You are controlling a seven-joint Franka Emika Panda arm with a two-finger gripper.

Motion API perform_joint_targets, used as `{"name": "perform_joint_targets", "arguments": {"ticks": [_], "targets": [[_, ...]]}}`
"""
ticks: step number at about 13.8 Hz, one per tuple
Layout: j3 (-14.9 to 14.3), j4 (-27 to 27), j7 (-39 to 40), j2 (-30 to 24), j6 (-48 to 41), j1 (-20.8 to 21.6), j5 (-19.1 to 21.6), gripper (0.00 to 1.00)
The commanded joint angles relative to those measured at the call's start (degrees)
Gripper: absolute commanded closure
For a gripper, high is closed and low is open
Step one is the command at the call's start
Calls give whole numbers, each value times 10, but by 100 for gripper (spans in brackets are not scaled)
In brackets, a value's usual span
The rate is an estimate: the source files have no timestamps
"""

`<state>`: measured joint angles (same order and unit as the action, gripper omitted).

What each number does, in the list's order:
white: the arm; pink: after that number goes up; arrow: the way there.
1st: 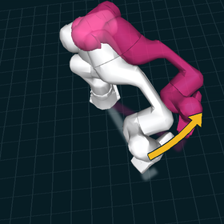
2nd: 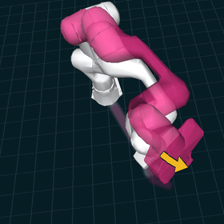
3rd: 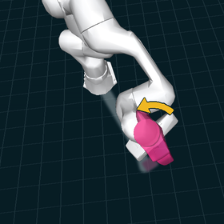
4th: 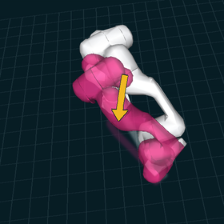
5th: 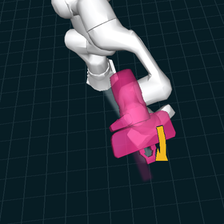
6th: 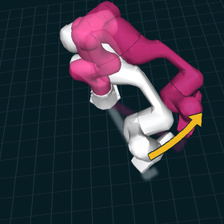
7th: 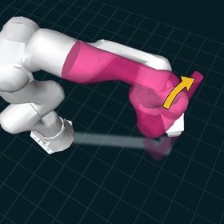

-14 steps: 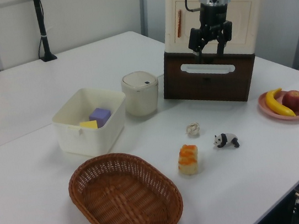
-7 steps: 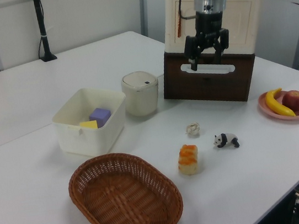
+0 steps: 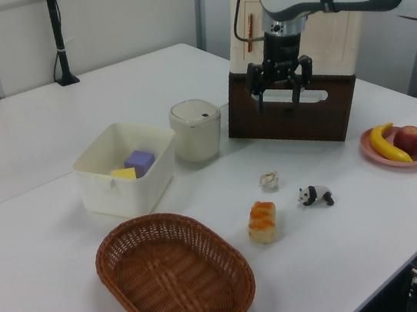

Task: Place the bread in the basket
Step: 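Lower the open gripper over the bread roll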

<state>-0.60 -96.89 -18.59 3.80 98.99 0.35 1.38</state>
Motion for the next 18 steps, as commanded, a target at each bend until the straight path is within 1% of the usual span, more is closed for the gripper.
{"name": "perform_joint_targets", "arguments": {"ticks": [1, 4, 6, 8, 11, 14, 16, 18], "targets": [[14, -48, -99, -8, 46, 7, 9, 0], [30, -70, -166, -6, 45, 8, 9, 0], [38, -85, -188, -6, 41, 8, 9, 0], [56, -113, -210, -5, 39, 11, 9, 0], [58, -142, -216, -5, 40, 20, 9, 0], [58, -145, -217, 14, 41, 26, 9, 0], [67, -163, -234, 17, 68, 27, 6, 0], [71, -187, -235, 13, 102, 27, 1, 0]]}}
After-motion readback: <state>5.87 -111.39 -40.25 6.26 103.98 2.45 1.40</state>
